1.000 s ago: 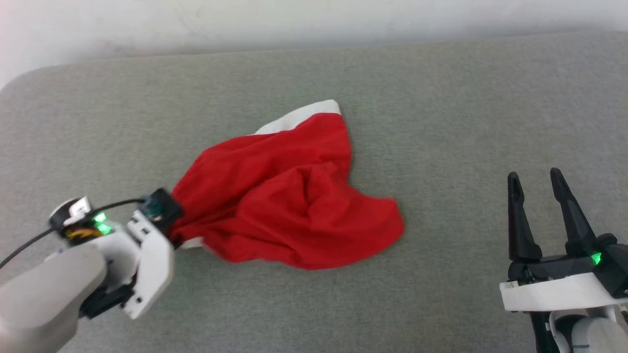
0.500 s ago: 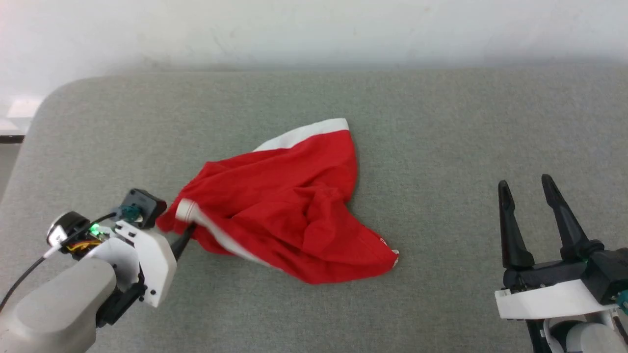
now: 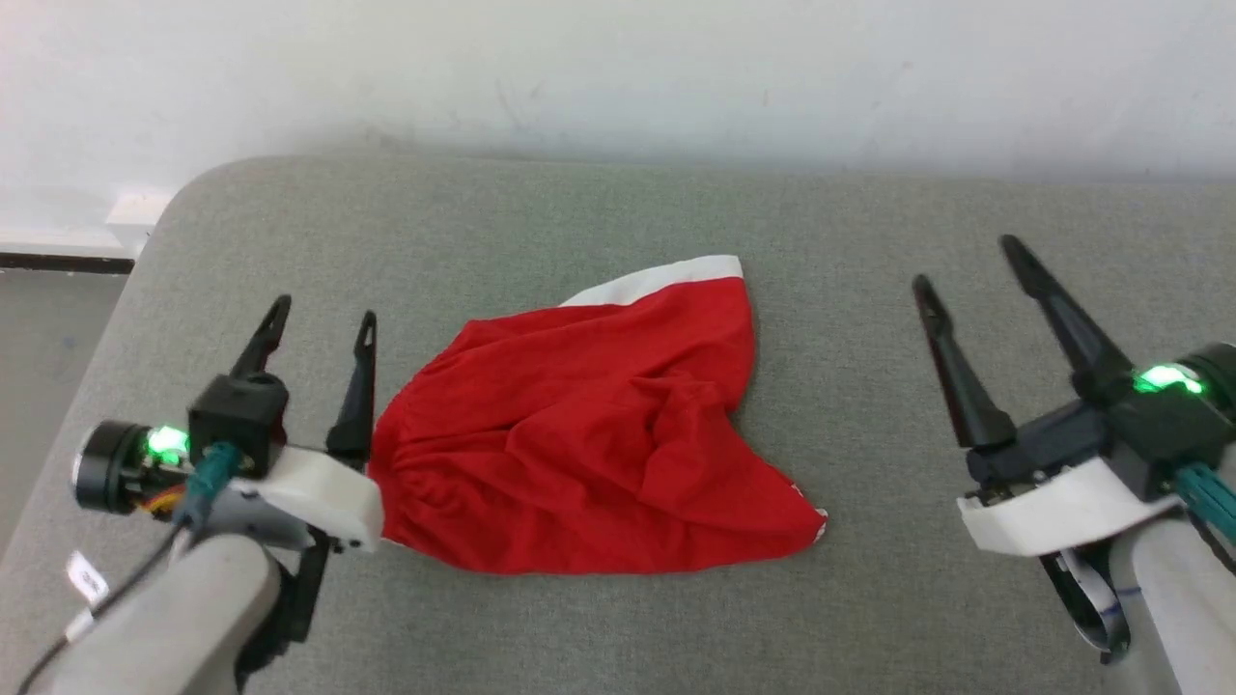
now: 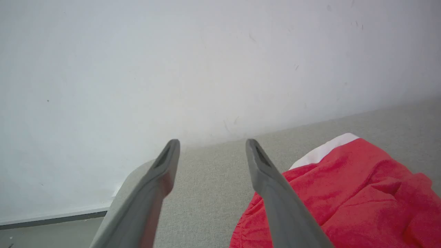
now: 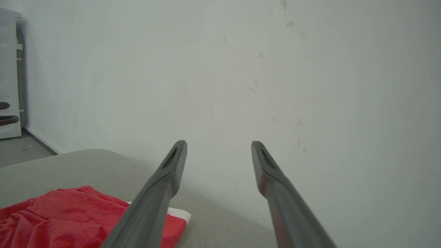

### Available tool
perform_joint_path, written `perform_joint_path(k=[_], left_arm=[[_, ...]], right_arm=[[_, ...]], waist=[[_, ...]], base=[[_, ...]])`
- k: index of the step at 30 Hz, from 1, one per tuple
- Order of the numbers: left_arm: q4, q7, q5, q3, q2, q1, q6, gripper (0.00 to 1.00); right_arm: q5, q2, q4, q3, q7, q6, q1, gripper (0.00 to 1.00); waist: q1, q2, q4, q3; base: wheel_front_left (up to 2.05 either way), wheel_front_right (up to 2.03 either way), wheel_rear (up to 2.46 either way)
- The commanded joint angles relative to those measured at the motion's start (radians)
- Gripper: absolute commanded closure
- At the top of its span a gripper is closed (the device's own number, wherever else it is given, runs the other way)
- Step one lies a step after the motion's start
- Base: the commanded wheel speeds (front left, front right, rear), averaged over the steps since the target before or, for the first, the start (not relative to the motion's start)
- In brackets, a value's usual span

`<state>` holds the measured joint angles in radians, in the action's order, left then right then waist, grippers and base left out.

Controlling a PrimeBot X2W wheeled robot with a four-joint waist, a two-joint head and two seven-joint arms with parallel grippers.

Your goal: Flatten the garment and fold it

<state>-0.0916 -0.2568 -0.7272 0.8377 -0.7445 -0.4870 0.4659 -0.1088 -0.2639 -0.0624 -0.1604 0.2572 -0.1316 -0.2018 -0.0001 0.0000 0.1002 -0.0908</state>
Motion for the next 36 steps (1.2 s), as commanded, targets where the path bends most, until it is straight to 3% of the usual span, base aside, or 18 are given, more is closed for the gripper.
perform_joint_path(k=[1,6,12,16,20,28,32,33,34,36], left_arm=[[0.026,-0.004,0.052,-0.042,0.030,0.053,0.022,0.00],[0.073,-0.005,0.210,-0.270,0.149,0.191,0.081,0.00],[0.120,-0.005,0.373,-0.441,0.309,0.314,0.081,0.00],[0.118,-0.005,0.436,-0.521,0.395,0.357,0.028,0.00],[0.110,-0.005,0.487,-0.579,0.470,0.356,-0.041,0.00],[0.092,-0.005,0.574,-0.663,0.587,0.325,-0.145,0.00],[0.080,-0.005,0.601,-0.702,0.615,0.327,-0.183,0.00],[0.076,-0.005,0.607,-0.711,0.618,0.328,-0.193,0.00],[0.072,-0.005,0.612,-0.720,0.622,0.330,-0.202,0.00],[0.070,-0.005,0.624,-0.736,0.630,0.336,-0.214,0.00]], right_arm=[[-0.043,-0.033,0.043,-0.045,0.005,0.001,-0.038,0.00],[-0.209,-0.173,0.209,-0.312,-0.047,0.001,-0.212,0.00],[-0.452,-0.256,0.282,-0.660,-0.348,0.001,-0.437,0.00],[-0.605,-0.265,0.283,-0.847,-0.565,0.001,-0.572,0.00],[-0.709,-0.253,0.334,-0.965,-0.697,0.001,-0.682,0.00],[-0.767,-0.195,0.555,-1.104,-0.776,0.001,-0.720,0.00],[-0.791,-0.179,0.586,-1.115,-0.710,0.001,-0.687,0.00],[-0.797,-0.182,0.578,-1.116,-0.679,0.001,-0.687,0.69],[-0.802,-0.189,0.566,-1.116,-0.637,0.001,-0.689,1.00],[-0.830,-0.211,0.538,-1.115,-0.549,0.001,-0.693,1.00]], waist=[[0.0001,0.0000,0.003,-0.005],[0.0001,0.0000,0.004,-0.021],[0.0001,0.0000,0.021,-0.054],[0.0001,0.0000,0.039,-0.086],[0.0001,0.0000,0.069,-0.129],[0.0001,0.0000,0.115,-0.186],[0.0001,0.0000,0.105,-0.185],[0.0001,0.0000,0.099,-0.183],[0.0001,0.0000,0.091,-0.178],[0.0001,0.0000,0.072,-0.167]], base=[[0.00,0.00,0.00],[0.00,0.00,0.00],[0.00,0.00,0.00],[0.00,0.00,0.00],[0.00,0.00,0.00],[0.00,0.00,0.00],[0.00,0.00,0.00],[0.00,0.00,0.00],[0.00,0.00,0.00],[0.00,0.00,0.00]])
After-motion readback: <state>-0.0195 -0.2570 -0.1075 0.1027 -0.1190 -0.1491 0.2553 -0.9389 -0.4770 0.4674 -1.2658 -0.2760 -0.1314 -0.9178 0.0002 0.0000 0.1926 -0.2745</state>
